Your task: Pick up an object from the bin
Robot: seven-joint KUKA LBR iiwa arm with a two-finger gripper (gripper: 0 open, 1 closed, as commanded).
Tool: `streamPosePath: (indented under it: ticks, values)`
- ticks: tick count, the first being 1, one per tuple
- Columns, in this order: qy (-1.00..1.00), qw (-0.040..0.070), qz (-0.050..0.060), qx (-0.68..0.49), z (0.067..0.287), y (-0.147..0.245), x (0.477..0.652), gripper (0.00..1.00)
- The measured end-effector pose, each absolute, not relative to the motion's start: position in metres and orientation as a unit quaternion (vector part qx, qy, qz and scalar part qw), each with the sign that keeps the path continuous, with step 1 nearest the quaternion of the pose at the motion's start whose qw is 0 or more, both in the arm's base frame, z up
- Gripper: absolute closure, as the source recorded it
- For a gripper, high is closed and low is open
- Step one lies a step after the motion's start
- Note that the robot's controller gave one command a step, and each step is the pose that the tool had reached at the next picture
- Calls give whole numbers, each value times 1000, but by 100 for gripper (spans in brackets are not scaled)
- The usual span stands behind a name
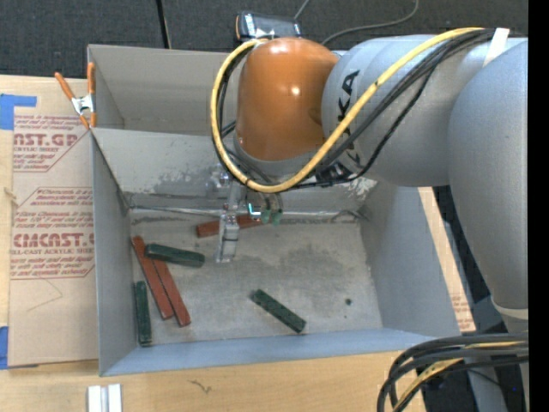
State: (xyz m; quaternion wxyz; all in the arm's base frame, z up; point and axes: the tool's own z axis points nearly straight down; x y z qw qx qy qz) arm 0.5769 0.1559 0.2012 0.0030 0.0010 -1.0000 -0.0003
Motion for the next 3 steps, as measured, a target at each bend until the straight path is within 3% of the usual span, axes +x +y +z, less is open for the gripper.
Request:
streamPosePath:
  ticks: [1, 2, 3]
  values:
    - [-1000, 2, 0, -30, 82, 178, 586, 0]
    - [-1000, -1, -1, -30, 87, 177, 588, 100]
    - [-1000, -5, -3, -27, 234, 198, 572, 100]
